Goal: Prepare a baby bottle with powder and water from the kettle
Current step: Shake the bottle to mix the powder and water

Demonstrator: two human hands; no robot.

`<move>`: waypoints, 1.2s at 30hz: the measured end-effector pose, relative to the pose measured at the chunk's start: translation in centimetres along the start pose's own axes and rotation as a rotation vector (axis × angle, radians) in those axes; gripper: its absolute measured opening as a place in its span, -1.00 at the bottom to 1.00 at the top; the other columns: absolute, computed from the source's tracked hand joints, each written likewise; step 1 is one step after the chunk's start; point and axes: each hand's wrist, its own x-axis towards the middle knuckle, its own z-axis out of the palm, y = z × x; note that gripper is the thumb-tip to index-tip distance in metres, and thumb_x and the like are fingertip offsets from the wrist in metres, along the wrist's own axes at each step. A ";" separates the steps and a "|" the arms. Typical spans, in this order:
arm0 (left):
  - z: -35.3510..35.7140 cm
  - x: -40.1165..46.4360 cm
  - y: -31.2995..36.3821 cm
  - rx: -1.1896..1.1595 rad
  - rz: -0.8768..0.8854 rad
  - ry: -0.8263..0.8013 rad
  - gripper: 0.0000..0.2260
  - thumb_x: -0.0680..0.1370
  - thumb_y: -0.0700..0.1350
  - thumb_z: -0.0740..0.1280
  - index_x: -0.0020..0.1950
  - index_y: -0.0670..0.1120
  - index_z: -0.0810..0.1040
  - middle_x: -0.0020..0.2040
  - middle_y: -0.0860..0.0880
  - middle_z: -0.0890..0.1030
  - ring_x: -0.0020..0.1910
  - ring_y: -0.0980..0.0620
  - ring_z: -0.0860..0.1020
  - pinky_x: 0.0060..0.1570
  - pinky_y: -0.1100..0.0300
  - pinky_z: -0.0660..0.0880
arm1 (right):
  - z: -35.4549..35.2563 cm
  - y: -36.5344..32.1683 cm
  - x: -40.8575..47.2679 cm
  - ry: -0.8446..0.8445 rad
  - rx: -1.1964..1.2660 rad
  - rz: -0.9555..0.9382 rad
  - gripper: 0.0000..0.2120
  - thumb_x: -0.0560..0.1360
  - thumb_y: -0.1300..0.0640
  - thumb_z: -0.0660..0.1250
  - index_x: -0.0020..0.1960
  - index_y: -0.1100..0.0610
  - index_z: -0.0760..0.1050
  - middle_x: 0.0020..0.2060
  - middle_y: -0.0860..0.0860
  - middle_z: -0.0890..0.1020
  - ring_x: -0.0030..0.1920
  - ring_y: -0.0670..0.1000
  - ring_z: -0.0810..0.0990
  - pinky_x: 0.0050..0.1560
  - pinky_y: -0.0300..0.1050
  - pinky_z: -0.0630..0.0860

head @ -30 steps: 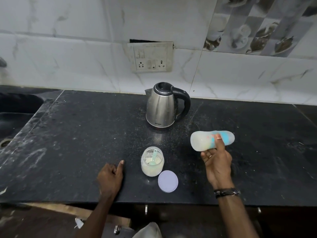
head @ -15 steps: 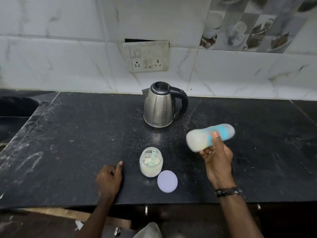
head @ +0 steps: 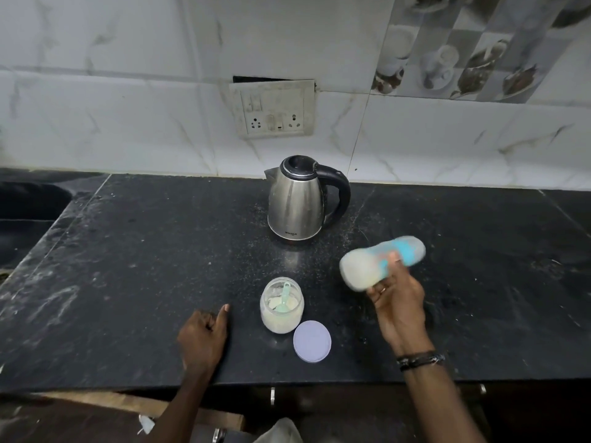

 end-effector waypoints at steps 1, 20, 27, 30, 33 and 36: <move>0.0 -0.1 0.0 -0.011 -0.003 0.001 -0.55 0.55 -0.07 0.50 -0.45 -0.20 0.42 -0.44 -0.07 0.49 -0.42 -0.06 0.48 -0.36 0.15 0.34 | 0.0 -0.1 0.2 0.036 0.035 0.018 -0.51 0.23 -0.19 0.52 -0.02 0.14 0.60 -0.24 0.05 0.67 -0.36 -0.08 0.55 -0.47 -0.28 0.47; -0.3 -0.2 0.8 0.001 -0.035 0.011 -0.53 0.55 -0.06 0.50 -0.46 -0.22 0.43 -0.46 -0.08 0.49 -0.45 0.00 0.45 -0.39 0.22 0.28 | -0.1 -0.9 -0.6 -0.315 -0.320 0.021 -0.76 0.33 0.11 0.57 -0.08 0.21 0.66 -0.26 0.12 0.72 -0.37 -0.02 0.63 -0.43 -0.23 0.52; -0.4 -0.2 0.8 0.019 -0.039 0.010 -0.55 0.56 -0.04 0.48 -0.44 -0.19 0.43 -0.45 -0.06 0.49 -0.45 0.03 0.44 -0.40 0.27 0.26 | 0.2 -0.9 -0.6 -0.327 -0.362 0.006 -0.67 0.30 -0.02 0.58 -0.08 0.19 0.67 -0.25 0.14 0.72 -0.39 -0.03 0.61 -0.48 -0.26 0.48; -0.2 -0.3 0.6 0.005 -0.018 0.006 -0.55 0.56 -0.06 0.49 -0.44 -0.20 0.43 -0.44 -0.07 0.49 -0.45 0.00 0.45 -0.40 0.25 0.27 | 0.1 -1.3 -0.2 -0.162 -0.163 -0.008 -0.62 0.32 -0.05 0.55 -0.04 0.22 0.65 -0.25 0.09 0.72 -0.39 -0.06 0.61 -0.46 -0.25 0.50; -0.2 -0.1 0.2 0.001 -0.003 0.009 -0.54 0.56 -0.07 0.49 -0.46 -0.20 0.41 -0.45 -0.08 0.48 -0.44 -0.06 0.46 -0.38 0.16 0.33 | -0.1 -1.8 0.1 -0.208 -0.342 -0.009 -0.69 0.37 0.12 0.54 0.02 0.29 0.62 -0.28 0.08 0.73 -0.42 -0.09 0.61 -0.51 -0.28 0.46; -0.1 0.0 0.0 0.002 0.013 0.000 -0.52 0.56 -0.07 0.49 -0.47 -0.18 0.37 -0.47 -0.08 0.46 -0.45 -0.09 0.47 -0.36 0.09 0.39 | -0.3 -1.9 0.2 -0.128 -0.179 -0.081 -0.63 0.31 -0.06 0.56 -0.07 0.20 0.63 -0.29 0.05 0.71 -0.38 -0.07 0.62 -0.47 -0.26 0.50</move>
